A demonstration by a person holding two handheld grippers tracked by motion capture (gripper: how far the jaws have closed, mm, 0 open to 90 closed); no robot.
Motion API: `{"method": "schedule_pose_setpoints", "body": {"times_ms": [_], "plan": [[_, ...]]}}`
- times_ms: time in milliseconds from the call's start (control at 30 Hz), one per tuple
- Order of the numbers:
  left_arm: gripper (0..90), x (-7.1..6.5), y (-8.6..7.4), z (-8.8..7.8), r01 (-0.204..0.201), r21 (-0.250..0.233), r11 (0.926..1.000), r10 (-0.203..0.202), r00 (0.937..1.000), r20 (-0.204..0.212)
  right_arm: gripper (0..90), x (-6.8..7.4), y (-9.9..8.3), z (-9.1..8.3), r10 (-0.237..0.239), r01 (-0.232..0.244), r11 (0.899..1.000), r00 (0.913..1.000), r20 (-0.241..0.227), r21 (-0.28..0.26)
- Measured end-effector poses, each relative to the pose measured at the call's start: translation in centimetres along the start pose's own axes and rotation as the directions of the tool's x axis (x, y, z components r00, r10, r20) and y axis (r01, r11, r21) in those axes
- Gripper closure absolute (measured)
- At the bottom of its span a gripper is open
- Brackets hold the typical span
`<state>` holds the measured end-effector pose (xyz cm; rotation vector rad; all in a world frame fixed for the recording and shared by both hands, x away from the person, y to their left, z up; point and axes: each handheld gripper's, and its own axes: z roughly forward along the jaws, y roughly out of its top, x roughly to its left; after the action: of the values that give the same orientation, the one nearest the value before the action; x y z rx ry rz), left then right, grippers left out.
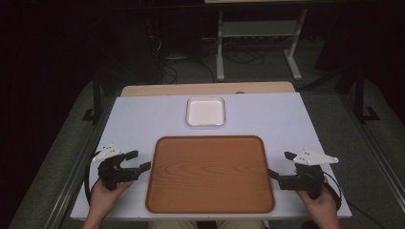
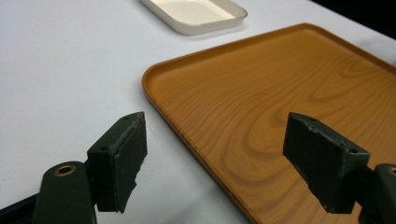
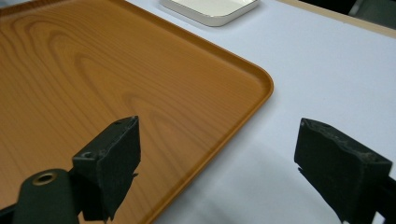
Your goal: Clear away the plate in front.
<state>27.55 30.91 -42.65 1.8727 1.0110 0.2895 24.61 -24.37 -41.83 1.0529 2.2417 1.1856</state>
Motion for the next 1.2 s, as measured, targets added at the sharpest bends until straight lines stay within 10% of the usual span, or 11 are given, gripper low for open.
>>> {"method": "schedule_pose_setpoints", "body": {"times_ms": [667,1200], "plan": [[31.7,2.0,5.5,3.2,0.084,0.002,0.9965,-0.083,0.9944,0.064,13.6,-0.4,0.0,-0.1,0.007,-0.007,1.0,0.9999,0.013,0.008],[34.6,3.0,10.7,7.9,0.065,0.081,0.9946,-0.069,0.9961,0.054,13.4,-0.6,0.3,-0.4,-0.001,0.001,1.0,0.9999,0.016,-0.001]]}}
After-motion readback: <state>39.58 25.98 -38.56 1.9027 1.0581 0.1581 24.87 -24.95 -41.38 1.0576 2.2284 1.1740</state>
